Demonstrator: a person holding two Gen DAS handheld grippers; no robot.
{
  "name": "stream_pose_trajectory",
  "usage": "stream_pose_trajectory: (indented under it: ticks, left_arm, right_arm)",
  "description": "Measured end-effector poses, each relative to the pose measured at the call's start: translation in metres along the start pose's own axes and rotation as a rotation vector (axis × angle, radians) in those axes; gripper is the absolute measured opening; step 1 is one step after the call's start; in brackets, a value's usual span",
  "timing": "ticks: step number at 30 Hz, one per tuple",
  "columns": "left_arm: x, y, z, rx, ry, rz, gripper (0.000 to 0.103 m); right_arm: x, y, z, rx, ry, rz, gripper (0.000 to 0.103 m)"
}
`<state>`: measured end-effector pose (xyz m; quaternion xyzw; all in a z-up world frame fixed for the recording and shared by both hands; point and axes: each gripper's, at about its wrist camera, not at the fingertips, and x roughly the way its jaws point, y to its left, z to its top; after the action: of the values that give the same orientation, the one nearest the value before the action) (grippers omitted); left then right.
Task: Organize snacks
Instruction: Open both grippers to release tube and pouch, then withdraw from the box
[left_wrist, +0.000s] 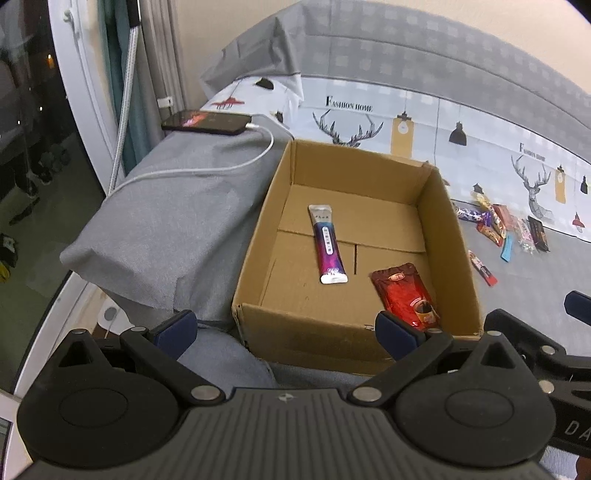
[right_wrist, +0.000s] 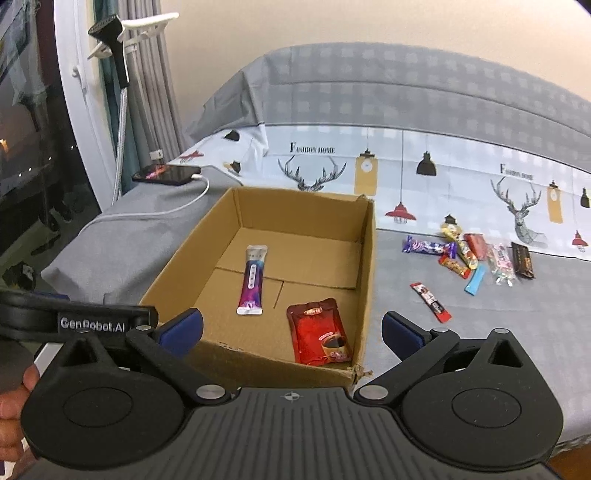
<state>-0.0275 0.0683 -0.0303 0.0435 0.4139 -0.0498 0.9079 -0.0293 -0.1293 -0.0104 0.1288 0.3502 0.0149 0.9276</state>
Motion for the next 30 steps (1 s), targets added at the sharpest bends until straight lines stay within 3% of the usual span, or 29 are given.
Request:
stream_pose_trajectory:
  ticks: [20, 30]
  left_arm:
    - [-0.031, -0.008, -0.008, 0.026, -0.064, 0.006, 0.103]
    - [-0.029, -0.024, -0.004, 0.062, -0.050, 0.008, 0.103]
  right_arm:
    - [-0.034, -0.001, -0.008, -0.007, -0.066, 0.014, 0.103]
    - [-0.035, -0.013, -0.012, 0.033, -0.064, 0.013, 0.103]
